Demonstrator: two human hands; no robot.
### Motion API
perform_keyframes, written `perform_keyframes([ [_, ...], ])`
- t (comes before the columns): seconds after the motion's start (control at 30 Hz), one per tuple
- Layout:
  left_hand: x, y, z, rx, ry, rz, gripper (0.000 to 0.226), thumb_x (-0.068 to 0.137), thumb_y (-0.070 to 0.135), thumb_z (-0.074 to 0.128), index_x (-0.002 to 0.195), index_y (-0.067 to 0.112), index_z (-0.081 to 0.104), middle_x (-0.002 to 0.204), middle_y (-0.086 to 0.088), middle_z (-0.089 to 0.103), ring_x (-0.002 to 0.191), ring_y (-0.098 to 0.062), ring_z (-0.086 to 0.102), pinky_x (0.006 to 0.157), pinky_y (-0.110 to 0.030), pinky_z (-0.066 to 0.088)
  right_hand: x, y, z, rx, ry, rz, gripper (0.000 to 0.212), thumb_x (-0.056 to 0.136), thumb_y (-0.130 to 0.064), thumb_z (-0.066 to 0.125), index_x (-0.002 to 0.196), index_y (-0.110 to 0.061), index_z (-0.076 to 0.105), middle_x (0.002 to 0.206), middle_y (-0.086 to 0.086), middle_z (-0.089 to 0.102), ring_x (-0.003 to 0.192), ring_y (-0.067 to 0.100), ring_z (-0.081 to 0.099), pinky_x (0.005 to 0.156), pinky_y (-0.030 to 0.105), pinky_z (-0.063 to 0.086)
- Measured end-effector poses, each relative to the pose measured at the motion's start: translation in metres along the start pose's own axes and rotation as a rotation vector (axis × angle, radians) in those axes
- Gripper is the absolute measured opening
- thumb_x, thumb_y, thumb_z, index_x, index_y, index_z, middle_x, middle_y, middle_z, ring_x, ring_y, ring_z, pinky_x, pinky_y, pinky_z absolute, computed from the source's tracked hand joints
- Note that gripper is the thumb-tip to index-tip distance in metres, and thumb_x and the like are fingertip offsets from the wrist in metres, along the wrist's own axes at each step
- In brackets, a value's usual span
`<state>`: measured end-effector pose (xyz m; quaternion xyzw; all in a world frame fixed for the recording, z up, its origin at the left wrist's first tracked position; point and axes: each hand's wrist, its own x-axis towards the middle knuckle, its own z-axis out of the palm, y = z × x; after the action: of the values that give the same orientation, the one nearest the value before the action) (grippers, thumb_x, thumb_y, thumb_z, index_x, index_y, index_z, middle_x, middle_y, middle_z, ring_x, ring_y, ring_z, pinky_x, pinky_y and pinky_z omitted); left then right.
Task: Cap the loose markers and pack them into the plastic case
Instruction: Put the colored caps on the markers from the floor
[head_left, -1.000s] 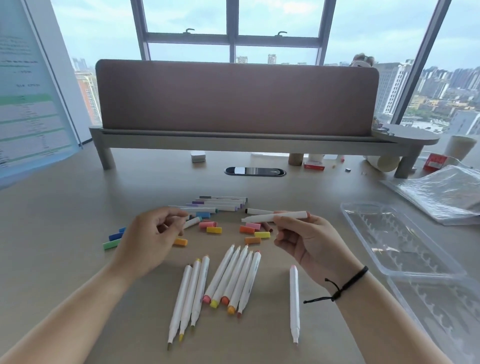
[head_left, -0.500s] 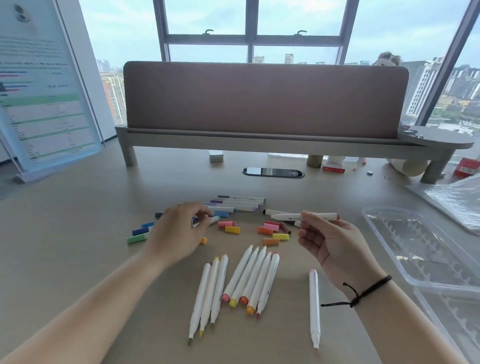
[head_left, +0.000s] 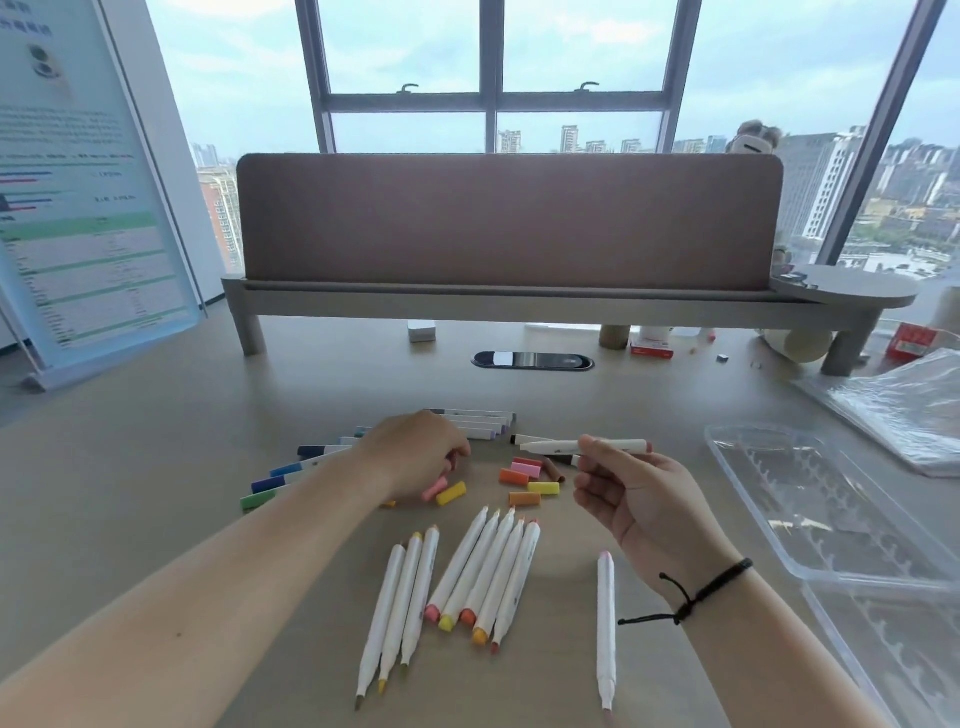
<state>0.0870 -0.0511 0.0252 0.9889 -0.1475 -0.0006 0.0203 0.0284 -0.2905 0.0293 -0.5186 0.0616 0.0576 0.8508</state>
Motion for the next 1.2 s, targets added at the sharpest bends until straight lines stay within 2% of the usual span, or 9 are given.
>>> perform_keyframes([
  [0.13, -0.018, 0.008, -0.003, -0.146, 0.112, -0.013, 0.037, 0.095, 0.015, 0.053, 0.13, 0.024, 0.063, 0.111, 0.007, 0.067, 0.095, -0.01, 0.06, 0.084, -0.028, 0.053, -0.003, 0.0, 0.002, -0.004, -0.002, 0.013, 0.006, 0.083, -0.004, 0.072, 0.08, -0.001, 0.067, 0.069, 0.012, 0.064, 0.055, 0.019, 0.06, 0.056, 0.028, 0.058],
  [0.27, -0.062, 0.023, -0.005, -0.766, 0.398, -0.127, 0.024, 0.092, 0.015, 0.068, 0.11, 0.03, 0.069, 0.092, 0.012, 0.071, 0.084, -0.004, 0.066, 0.07, -0.012, 0.051, -0.005, -0.003, 0.002, 0.006, -0.009, 0.008, 0.008, 0.083, -0.004, 0.072, 0.078, 0.0, 0.067, 0.068, 0.012, 0.063, 0.056, 0.019, 0.06, 0.055, 0.028, 0.058],
  [0.4, -0.101, 0.025, -0.006, -1.586, 0.32, -0.239, 0.022, 0.083, -0.001, 0.068, 0.104, 0.004, 0.07, 0.095, -0.013, 0.076, 0.094, -0.021, 0.073, 0.078, -0.023, 0.06, -0.012, 0.0, 0.01, -0.031, -0.108, 0.03, 0.005, 0.085, -0.001, 0.069, 0.081, 0.001, 0.068, 0.071, 0.014, 0.067, 0.054, 0.019, 0.062, 0.056, 0.027, 0.057],
  [0.47, -0.111, 0.019, 0.0, -1.775, 0.346, -0.259, 0.03, 0.071, -0.001, 0.073, 0.101, -0.002, 0.07, 0.1, -0.022, 0.074, 0.094, -0.026, 0.074, 0.079, -0.028, 0.061, -0.018, 0.004, 0.015, -0.068, -0.184, 0.035, 0.003, 0.085, -0.001, 0.067, 0.086, 0.002, 0.068, 0.072, 0.014, 0.069, 0.055, 0.019, 0.062, 0.057, 0.028, 0.057],
  [0.6, -0.117, 0.018, 0.007, -1.826, 0.469, -0.234, 0.058, 0.035, 0.023, 0.1, 0.086, 0.005, 0.078, 0.096, -0.022, 0.074, 0.087, -0.028, 0.074, 0.07, -0.027, 0.061, -0.025, 0.012, 0.022, -0.078, -0.277, 0.017, 0.026, 0.076, -0.005, 0.071, 0.099, 0.005, 0.068, 0.081, 0.02, 0.065, 0.061, 0.025, 0.061, 0.062, 0.033, 0.057],
  [0.7, -0.116, 0.019, 0.006, -1.764, 0.492, -0.205, 0.05, 0.038, 0.027, 0.098, 0.082, 0.012, 0.08, 0.092, -0.019, 0.075, 0.085, -0.029, 0.074, 0.07, -0.027, 0.061, -0.026, 0.017, 0.026, -0.051, -0.291, -0.001, 0.031, 0.076, -0.006, 0.071, 0.104, 0.007, 0.067, 0.083, 0.022, 0.063, 0.064, 0.027, 0.06, 0.065, 0.034, 0.056],
  [0.77, -0.117, 0.02, 0.005, -1.738, 0.49, -0.174, 0.058, 0.034, 0.037, 0.1, 0.083, 0.014, 0.081, 0.092, -0.018, 0.075, 0.083, -0.028, 0.074, 0.069, -0.026, 0.061, -0.026, 0.018, 0.027, -0.015, -0.295, 0.004, 0.033, 0.076, -0.005, 0.07, 0.105, 0.008, 0.066, 0.081, 0.022, 0.064, 0.063, 0.026, 0.06, 0.064, 0.034, 0.056],
  [0.9, -0.121, 0.024, 0.0, -1.678, 0.512, -0.179, 0.033, 0.046, 0.022, 0.087, 0.078, 0.017, 0.081, 0.088, -0.017, 0.075, 0.078, -0.026, 0.074, 0.066, -0.025, 0.06, -0.031, 0.018, 0.031, -0.017, -0.333, 0.026, 0.031, 0.075, -0.005, 0.068, 0.103, 0.008, 0.067, 0.078, 0.02, 0.065, 0.061, 0.024, 0.062, 0.062, 0.032, 0.058],
  [1.2, -0.125, 0.038, -0.003, -1.585, 0.498, -0.11, 0.018, 0.06, 0.006, 0.078, 0.078, 0.009, 0.079, 0.072, -0.02, 0.073, 0.06, -0.028, 0.07, 0.058, -0.027, 0.06, -0.037, 0.019, 0.035, -0.033, -0.377, 0.046, 0.018, 0.072, -0.007, 0.071, 0.087, 0.001, 0.075, 0.079, 0.023, 0.069, 0.063, 0.026, 0.069, 0.066, 0.034, 0.06],
])
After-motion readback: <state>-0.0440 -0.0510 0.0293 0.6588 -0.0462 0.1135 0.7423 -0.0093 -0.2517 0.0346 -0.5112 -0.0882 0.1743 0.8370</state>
